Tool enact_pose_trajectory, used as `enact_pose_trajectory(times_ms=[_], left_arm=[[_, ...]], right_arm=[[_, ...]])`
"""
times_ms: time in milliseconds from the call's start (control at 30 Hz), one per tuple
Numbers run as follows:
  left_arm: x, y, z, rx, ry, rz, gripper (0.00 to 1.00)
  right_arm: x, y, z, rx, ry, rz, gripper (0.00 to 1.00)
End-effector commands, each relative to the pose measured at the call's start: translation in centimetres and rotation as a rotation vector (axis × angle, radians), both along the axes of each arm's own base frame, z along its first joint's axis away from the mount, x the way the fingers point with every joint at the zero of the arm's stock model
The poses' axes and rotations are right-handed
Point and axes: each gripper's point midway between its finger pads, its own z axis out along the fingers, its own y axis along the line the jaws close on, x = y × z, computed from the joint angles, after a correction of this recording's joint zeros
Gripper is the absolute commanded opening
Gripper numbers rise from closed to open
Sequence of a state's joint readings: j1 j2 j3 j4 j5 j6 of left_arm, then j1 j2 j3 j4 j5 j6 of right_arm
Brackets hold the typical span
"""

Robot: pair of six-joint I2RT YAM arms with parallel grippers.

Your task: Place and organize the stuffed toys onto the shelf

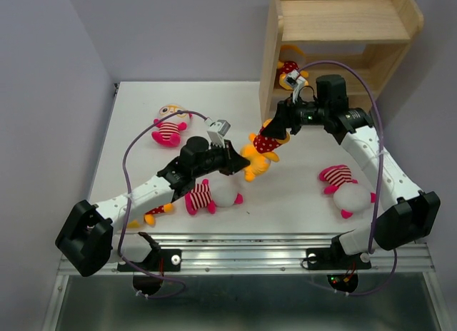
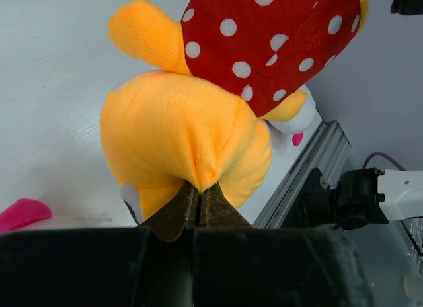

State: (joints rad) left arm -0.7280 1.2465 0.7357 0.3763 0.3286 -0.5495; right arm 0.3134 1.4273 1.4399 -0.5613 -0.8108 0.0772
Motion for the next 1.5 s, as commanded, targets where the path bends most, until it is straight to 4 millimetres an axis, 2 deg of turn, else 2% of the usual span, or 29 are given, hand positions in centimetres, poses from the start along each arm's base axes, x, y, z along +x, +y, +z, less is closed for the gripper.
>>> enact_pose_trajectory(times_ms=[0,100,300,500,567,600,667,700,733,767,833,867,933,967,1000,1100,1233,1300,1433,1467], left_arm=[[1.0,-0.7,4.3,-0.084,-0.121,0.010,0.00],[1.0,-0.6,4.4,-0.086,-0.124,0.014,0.00],[1.1,-0.6,4.2,-0.084,-0.122,0.021,0.00],[1.3,-0.5,3.9,-0.083,-0.115,0.033,0.00],[1.3,-0.5,3.7,-0.081,-0.110,0.036,0.00],[1.4,-0.4,3.6,-0.080,-0.111,0.044,0.00],[1.6,-0.3,3.4,-0.077,-0.103,0.060,0.00],[1.6,-0.2,3.4,-0.077,-0.100,0.065,0.04],[1.8,-0.1,3.4,-0.075,-0.094,0.077,0.11],[1.9,0.1,3.4,-0.071,-0.088,0.088,0.34],[2.1,0.6,3.2,-0.049,-0.073,0.116,0.57],[2.2,1.1,3.2,-0.031,-0.075,0.138,0.72],[2.2,1.7,3.4,-0.017,-0.089,0.148,0.77],[2.2,2.3,3.8,-0.013,-0.101,0.163,0.90],[2.4,3.0,3.5,0.018,-0.098,0.190,0.91],[2.8,5.0,3.6,0.060,-0.112,0.247,0.93],[3.1,7.2,3.6,0.096,-0.122,0.310,0.96],[3.1,8.3,3.5,0.104,-0.127,0.345,0.98],[3.2,9.8,3.5,0.098,-0.133,0.390,0.99],[3.2,10.2,3.7,0.091,-0.136,0.400,0.99]], right_arm=[[-1.5,0.5,-1.1,-0.028,0.036,0.055,0.77],[-1.5,0.2,-1.8,-0.049,0.039,0.052,0.74],[-1.8,-0.1,-3.2,-0.085,0.058,0.063,0.55],[-2.6,-0.3,-3.7,-0.100,0.072,0.098,0.25],[-2.8,-0.2,-3.7,-0.099,0.076,0.116,0.05],[-3.0,-0.3,-3.8,-0.108,0.075,0.125,0.01],[-3.0,-0.5,-3.3,-0.124,0.033,0.144,0.00],[-3.0,-0.7,-3.1,-0.139,0.004,0.157,0.01],[-2.7,-0.8,-2.2,-0.154,-0.051,0.166,0.00],[-2.0,-1.5,-2.1,-0.209,-0.137,0.168,0.00],[-1.5,-2.6,-1.1,-0.285,-0.257,0.171,0.00],[-0.5,-3.7,-0.5,-0.366,-0.379,0.167,0.00],[-0.4,-5.1,1.6,-0.431,-0.529,0.137,0.00],[-0.1,-6.0,1.8,-0.485,-0.585,0.125,0.00],[0.2,-6.5,2.7,-0.532,-0.689,0.139,0.00],[0.4,-8.4,5.2,-0.614,-0.858,0.059,0.00],[0.9,-10.3,8.6,-0.662,-0.969,-0.083,0.00],[1.4,-11.6,11.2,-0.673,-1.028,-0.185,0.00],[2.4,-13.2,13.8,-0.719,-1.094,-0.298,0.01],[3.0,-14.3,14.3,-0.753,-1.101,-0.346,0.00]])
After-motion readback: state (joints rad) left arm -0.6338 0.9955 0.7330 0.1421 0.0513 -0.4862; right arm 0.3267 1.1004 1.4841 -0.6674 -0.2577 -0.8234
